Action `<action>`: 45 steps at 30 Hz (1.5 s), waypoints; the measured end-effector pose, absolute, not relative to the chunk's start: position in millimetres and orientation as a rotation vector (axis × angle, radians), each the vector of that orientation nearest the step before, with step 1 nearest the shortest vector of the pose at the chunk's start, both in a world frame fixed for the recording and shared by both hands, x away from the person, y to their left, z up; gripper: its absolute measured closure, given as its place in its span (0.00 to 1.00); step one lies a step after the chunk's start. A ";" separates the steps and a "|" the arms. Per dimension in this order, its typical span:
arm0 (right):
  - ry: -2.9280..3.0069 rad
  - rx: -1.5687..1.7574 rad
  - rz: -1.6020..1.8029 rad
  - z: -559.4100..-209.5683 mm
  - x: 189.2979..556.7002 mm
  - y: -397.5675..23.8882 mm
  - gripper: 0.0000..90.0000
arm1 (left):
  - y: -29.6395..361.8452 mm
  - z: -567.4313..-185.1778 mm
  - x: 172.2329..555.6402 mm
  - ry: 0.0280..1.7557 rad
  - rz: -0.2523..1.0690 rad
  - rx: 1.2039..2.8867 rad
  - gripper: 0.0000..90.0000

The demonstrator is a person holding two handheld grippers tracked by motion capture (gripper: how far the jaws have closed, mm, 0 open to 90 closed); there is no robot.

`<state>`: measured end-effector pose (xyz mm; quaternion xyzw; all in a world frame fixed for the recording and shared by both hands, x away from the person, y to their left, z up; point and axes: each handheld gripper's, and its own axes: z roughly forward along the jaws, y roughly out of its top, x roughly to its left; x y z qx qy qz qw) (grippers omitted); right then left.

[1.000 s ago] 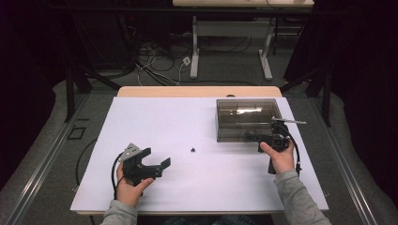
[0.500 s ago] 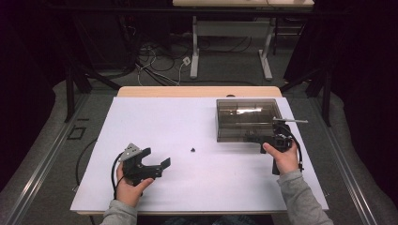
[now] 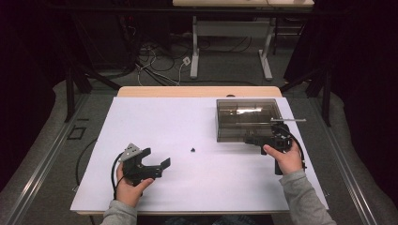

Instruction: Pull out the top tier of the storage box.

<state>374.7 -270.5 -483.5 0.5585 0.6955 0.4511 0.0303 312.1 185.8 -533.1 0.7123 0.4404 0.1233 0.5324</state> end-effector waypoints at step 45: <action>2.226 1.352 1.248 -467.0 381.2 -290.1 0.26 | 183.0 -533.1 309.2 1.074 0.353 1.733 0.01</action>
